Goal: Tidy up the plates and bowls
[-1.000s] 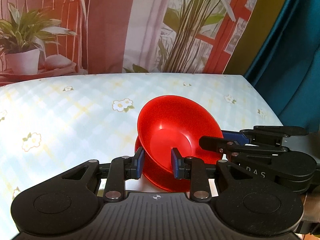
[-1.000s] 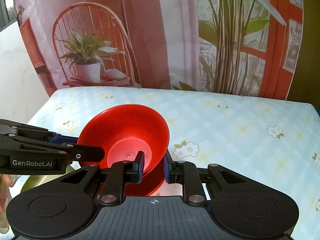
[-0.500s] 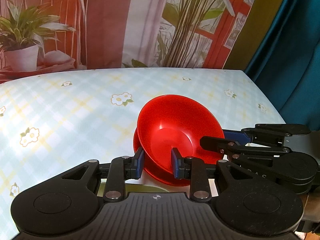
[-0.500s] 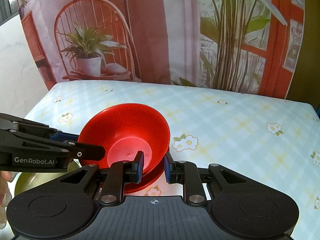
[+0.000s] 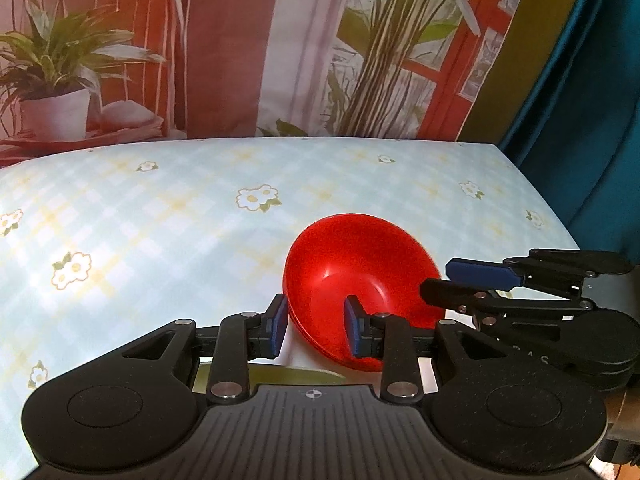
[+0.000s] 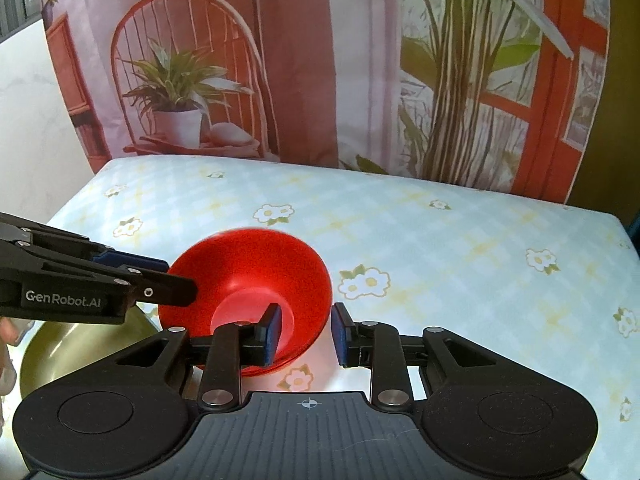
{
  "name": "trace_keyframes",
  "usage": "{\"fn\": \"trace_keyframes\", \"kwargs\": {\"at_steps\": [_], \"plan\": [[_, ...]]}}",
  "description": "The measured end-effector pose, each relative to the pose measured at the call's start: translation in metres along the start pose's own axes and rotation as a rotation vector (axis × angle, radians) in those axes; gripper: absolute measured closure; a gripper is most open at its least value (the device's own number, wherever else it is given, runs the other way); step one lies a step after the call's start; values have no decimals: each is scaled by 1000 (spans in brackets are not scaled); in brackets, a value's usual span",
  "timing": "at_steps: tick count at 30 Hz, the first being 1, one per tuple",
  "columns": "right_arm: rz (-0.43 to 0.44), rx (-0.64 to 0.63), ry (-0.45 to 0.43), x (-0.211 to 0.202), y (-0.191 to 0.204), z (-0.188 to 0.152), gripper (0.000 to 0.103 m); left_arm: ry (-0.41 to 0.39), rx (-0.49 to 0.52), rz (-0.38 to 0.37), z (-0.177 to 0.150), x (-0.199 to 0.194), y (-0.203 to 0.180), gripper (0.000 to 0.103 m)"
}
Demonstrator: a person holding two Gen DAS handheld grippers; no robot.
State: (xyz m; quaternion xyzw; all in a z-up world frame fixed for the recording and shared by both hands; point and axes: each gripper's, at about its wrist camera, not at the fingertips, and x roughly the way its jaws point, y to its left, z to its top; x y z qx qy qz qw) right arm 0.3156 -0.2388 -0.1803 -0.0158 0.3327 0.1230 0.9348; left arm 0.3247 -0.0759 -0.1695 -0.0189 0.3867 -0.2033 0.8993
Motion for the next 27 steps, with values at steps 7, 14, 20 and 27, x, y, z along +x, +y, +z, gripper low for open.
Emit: {"fn": "trace_keyframes", "kwargs": {"at_steps": [7,14,20,27], "plan": [[-8,5,2,0,-4,-1,74,-12,-24,-2,1,-2,3,70],[-10,11,9,1,-8,-2,73,-10,-22,-3,-1,-3,5,70],[-9,30,9,3,-12,-3,72,-12,-53,-7,-1,-2,10,70],[2,45,18,10,-12,-6,72,3,-68,-16,-1,5,12,70]]}}
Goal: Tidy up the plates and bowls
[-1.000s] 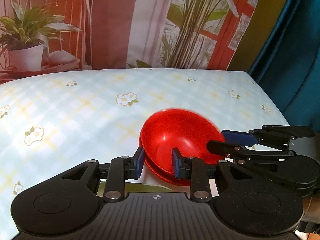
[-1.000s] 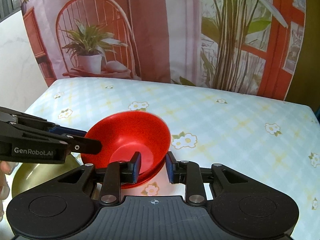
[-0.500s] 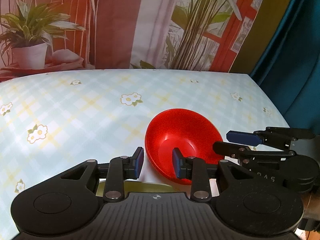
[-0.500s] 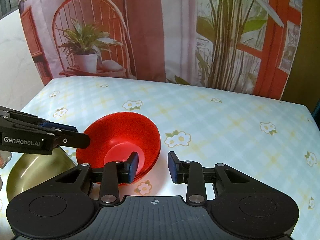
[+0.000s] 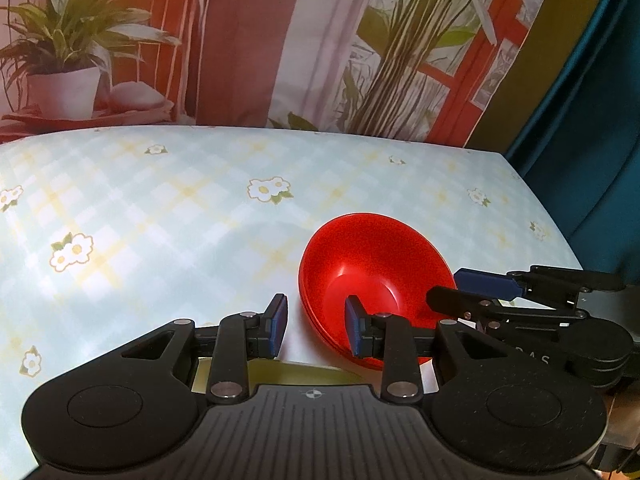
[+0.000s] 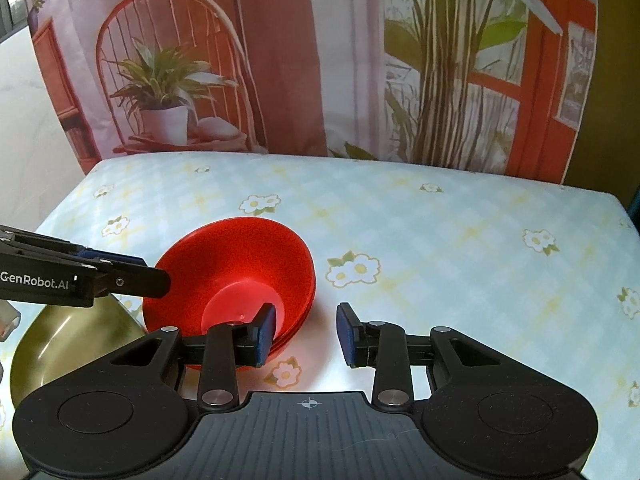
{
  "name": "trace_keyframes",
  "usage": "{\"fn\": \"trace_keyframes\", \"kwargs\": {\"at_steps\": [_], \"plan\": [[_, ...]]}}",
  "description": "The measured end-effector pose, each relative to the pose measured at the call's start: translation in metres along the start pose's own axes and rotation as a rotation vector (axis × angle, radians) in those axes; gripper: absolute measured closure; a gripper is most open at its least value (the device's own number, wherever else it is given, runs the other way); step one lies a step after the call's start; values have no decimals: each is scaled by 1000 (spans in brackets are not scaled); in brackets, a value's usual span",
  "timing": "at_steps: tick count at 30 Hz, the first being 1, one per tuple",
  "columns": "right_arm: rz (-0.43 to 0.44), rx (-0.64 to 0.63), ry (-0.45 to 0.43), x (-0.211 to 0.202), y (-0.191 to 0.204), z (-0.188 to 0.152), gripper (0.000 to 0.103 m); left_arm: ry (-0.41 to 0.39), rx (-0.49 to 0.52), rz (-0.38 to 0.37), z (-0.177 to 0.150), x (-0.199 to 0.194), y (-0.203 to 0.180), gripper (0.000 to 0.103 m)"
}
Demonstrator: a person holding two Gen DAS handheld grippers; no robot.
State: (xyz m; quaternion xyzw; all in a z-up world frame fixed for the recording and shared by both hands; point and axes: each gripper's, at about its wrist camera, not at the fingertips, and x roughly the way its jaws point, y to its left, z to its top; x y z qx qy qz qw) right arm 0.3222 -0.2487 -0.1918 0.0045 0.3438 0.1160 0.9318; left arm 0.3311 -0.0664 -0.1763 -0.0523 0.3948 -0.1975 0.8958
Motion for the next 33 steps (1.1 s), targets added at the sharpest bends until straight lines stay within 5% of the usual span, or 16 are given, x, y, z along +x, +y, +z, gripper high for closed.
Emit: {"fn": "trace_keyframes", "kwargs": {"at_steps": [33], "plan": [[56,28,30,31,9,-7,71,35,-29,-31,-3,25,6,71]]}}
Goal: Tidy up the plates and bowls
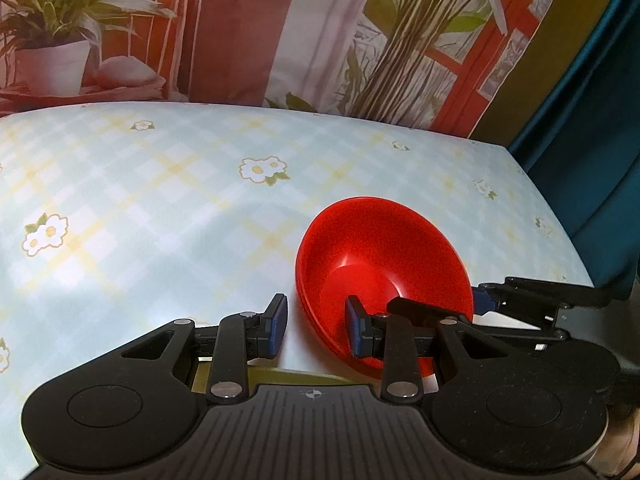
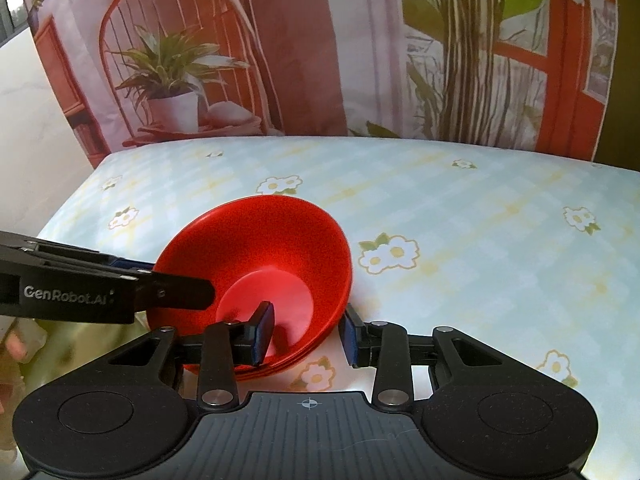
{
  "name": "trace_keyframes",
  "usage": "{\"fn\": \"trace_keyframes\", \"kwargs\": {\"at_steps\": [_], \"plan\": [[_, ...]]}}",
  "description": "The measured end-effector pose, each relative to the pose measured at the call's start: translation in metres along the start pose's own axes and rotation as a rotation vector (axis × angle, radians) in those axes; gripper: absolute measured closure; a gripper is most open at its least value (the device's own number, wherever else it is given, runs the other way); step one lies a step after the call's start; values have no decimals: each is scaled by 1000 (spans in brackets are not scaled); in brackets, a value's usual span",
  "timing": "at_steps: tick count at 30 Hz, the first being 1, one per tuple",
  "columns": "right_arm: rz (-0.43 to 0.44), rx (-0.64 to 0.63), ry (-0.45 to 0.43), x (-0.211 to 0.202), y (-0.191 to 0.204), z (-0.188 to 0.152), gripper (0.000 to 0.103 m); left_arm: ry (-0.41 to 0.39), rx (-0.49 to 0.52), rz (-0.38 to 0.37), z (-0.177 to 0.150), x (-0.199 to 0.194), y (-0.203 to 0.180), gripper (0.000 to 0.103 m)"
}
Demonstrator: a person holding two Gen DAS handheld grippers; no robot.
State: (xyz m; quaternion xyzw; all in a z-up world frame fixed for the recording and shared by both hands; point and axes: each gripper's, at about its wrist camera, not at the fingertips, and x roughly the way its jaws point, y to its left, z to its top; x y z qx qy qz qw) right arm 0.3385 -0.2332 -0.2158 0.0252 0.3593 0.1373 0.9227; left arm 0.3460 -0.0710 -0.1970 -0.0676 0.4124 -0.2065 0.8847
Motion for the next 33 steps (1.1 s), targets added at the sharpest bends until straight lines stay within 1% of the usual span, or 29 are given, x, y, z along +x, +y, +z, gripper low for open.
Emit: {"fn": "trace_keyframes", "kwargs": {"at_steps": [4,11,21,33], "plan": [[-4,-2,-1,0,1,0,73,-1,1,-24,1,1,-2,71],[-3,26,2,-3,-2,2,81,-23,9,-5,4,-3,-9,71],[-6,37,-38,-22,-9,12,81,-52,47,-10,9,-20,-23,71],[2,37,-93,-51,-4,16,81,-92,77,6,1,-49,-34,71]]}}
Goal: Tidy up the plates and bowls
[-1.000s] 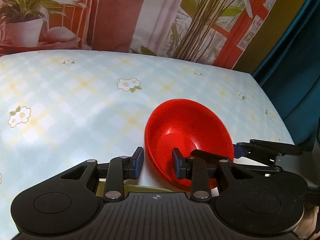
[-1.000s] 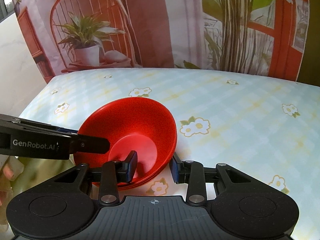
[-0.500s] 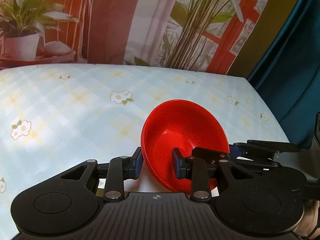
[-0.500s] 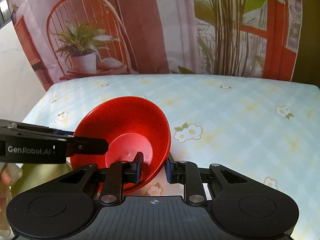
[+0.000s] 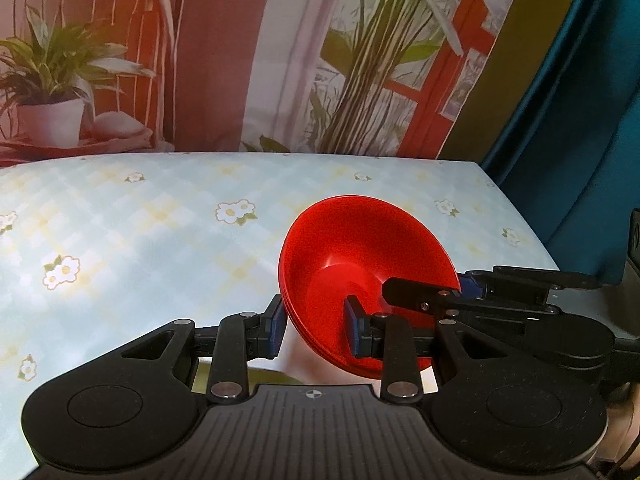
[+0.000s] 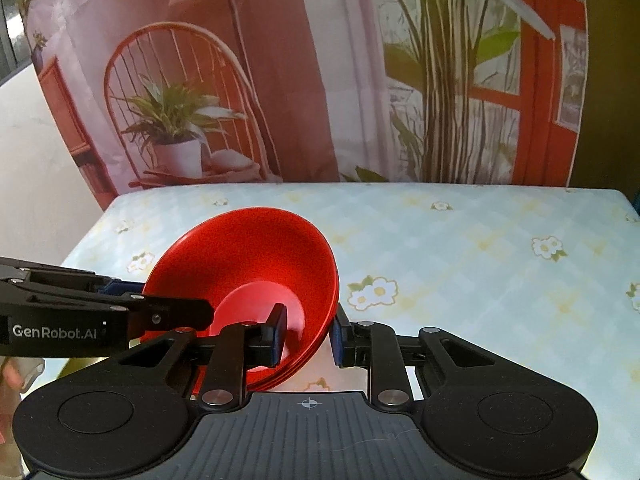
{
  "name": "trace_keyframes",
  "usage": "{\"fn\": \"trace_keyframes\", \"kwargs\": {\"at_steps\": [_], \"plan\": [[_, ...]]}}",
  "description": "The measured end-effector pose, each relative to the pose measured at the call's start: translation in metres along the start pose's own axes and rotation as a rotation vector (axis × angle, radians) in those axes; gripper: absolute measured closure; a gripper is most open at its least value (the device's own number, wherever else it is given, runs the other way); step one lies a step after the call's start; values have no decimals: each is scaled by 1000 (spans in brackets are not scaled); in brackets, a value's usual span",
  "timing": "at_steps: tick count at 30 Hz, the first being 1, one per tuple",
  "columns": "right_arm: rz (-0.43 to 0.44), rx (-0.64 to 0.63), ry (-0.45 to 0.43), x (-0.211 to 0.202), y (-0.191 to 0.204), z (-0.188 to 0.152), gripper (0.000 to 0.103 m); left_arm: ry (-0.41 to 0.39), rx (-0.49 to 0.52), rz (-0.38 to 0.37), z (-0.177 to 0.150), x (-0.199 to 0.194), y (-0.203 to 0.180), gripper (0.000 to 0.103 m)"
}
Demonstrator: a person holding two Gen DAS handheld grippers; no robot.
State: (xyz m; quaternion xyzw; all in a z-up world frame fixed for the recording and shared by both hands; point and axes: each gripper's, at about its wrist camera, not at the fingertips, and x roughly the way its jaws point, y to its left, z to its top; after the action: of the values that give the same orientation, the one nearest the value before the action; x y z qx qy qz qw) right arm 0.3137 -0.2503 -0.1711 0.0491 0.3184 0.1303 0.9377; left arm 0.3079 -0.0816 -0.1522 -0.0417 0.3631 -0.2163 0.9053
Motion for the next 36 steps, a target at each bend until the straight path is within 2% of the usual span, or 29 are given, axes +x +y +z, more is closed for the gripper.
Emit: {"fn": "trace_keyframes", "kwargs": {"at_steps": [21,29,36], "plan": [[21,-46,-37,-36,37,-2,81,-49,-30,7,-22,-46,8,71],[55,-60,-21,-33,63,-11,81,-63,-38,38,-42,-65,24,71],[88,-61,18,-19,84,-27,81,-60,-87,54,-61,-75,44,71]]}}
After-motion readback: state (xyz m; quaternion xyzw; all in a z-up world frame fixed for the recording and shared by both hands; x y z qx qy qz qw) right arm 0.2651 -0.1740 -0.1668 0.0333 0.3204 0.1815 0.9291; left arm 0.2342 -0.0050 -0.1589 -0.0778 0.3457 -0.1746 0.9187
